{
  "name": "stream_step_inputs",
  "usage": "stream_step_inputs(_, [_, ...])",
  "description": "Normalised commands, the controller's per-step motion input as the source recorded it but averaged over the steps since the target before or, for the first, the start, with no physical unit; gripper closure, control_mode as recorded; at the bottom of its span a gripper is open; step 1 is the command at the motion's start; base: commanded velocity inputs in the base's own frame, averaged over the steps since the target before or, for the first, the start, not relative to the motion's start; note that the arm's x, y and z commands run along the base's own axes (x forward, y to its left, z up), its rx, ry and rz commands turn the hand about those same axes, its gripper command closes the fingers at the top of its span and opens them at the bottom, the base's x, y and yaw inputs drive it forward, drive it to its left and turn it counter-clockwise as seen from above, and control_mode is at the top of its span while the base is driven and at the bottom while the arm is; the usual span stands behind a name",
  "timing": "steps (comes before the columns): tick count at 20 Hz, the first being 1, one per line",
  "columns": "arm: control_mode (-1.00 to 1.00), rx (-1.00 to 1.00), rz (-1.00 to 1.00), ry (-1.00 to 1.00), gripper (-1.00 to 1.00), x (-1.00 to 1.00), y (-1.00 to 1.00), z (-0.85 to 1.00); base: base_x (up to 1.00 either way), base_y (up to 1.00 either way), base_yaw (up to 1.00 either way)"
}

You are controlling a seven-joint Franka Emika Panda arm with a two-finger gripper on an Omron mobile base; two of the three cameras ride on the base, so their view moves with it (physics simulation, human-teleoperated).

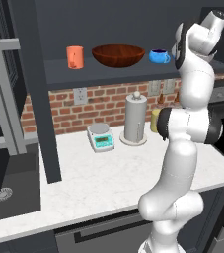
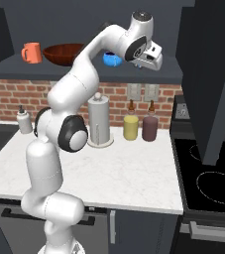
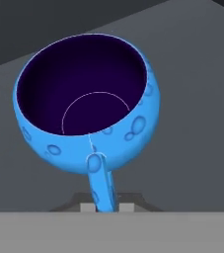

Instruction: Gather all objects into one cabinet and sort the glasses and bowls to opposite sides.

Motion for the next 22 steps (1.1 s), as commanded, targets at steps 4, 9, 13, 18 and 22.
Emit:
stream_step_inputs(4, [-1.0,0.0,0.0,0.02,-1.0,0.17,0.0,-0.69,0.0,0.0,0.0])
stream_step_inputs(9, [-1.0,0.0,0.0,0.0,-1.0,0.2,0.0,-0.63,0.0,0.0,0.0])
stream_step_inputs(13, [-1.0,0.0,0.0,0.0,-1.0,0.13,0.0,-0.54,0.0,0.0,0.0])
stream_step_inputs(18, [-1.0,0.0,0.0,-0.1,-1.0,0.0,0.0,-0.42,0.0,0.0,0.0])
stream_step_inputs(22, [-1.0,0.0,0.0,-0.11,-1.0,-0.05,0.0,-0.39,0.0,0.0,0.0])
